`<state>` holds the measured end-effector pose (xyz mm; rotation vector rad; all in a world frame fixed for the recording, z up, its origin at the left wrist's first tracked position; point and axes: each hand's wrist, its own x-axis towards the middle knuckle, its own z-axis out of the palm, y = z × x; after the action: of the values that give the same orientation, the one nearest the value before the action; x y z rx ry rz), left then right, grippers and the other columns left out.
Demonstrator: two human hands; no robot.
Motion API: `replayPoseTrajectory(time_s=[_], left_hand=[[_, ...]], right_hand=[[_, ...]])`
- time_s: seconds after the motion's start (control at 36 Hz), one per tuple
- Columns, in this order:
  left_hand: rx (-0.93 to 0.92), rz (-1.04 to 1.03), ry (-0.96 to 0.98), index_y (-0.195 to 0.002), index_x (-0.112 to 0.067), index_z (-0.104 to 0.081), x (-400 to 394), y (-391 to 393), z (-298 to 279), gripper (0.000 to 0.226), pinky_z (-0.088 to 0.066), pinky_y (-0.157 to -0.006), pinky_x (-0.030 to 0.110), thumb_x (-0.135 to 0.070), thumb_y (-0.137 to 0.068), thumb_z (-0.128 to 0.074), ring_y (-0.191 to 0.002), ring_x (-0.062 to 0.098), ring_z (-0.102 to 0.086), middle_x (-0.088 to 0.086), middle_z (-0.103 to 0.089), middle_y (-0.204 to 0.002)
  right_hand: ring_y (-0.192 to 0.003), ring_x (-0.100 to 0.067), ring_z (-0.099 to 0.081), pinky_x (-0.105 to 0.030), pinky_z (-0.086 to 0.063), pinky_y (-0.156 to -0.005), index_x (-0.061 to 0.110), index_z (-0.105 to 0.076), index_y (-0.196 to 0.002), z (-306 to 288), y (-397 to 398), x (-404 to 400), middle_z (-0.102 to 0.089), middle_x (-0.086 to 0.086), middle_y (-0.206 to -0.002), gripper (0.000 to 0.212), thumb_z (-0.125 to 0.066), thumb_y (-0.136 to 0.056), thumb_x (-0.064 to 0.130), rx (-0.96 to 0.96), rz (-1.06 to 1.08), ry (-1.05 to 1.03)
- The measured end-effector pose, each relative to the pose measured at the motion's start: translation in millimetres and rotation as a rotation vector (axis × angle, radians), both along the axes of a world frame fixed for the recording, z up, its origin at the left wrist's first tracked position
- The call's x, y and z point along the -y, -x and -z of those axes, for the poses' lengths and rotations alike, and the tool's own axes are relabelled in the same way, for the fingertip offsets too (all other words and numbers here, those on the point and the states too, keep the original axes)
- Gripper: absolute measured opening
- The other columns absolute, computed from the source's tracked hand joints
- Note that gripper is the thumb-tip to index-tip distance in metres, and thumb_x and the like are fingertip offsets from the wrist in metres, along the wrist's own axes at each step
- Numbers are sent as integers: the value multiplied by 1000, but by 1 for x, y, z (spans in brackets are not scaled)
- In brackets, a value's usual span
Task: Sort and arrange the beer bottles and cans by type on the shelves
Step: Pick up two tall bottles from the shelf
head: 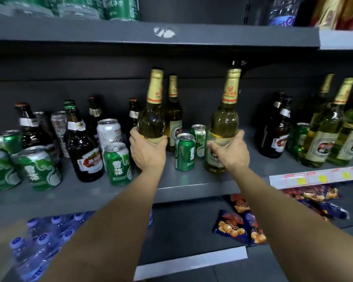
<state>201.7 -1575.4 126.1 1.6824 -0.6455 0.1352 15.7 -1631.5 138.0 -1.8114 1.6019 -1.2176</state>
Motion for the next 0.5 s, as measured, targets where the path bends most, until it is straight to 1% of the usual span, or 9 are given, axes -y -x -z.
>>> replayPoseTrajectory(time_s=[0.11,0.19,0.36,0.44,0.5], left_hand=[[-1,5,82,-130,-11,-42,-23,32,-14,79,-45,-91,44,-38,-67,-82,-112,33,-53,11,-54,-121],[-17,9,116,-129,-11,-41,-40,64,-17,79,-44,-88,43,-41,-68,-81,-114,34,-53,11,-55,-124],[-36,59,20,-125,-13,-41,-63,151,-15,78,-46,-82,43,-52,-67,-77,-107,36,-58,11,-58,-121],[-52,140,-13,-121,-14,-43,-66,205,-9,75,-46,-79,41,-55,-66,-76,-103,35,-60,10,-61,-116],[-53,208,-44,-117,-14,-44,-65,241,-4,72,-43,-76,39,-56,-67,-75,-100,35,-61,10,-62,-112]], right_hand=[[-111,-36,-57,-40,-44,-87,11,-37,-120,-21,34,-20,-60,-12,-121,71,-77,-74,48,53,37,88],[-111,-34,-57,-38,-43,-85,11,-37,-121,-29,68,-39,-60,-10,-120,71,-76,-75,49,86,74,112],[-114,-35,-57,-40,-44,-90,11,-36,-124,-23,160,-79,-59,-10,-123,74,-76,-75,49,108,147,77],[-110,-34,-59,-39,-45,-84,11,-37,-122,-11,214,-91,-61,-12,-120,74,-75,-74,52,95,201,27],[-110,-35,-58,-39,-45,-83,12,-38,-121,-1,250,-97,-60,-12,-120,72,-74,-74,53,108,246,-12]])
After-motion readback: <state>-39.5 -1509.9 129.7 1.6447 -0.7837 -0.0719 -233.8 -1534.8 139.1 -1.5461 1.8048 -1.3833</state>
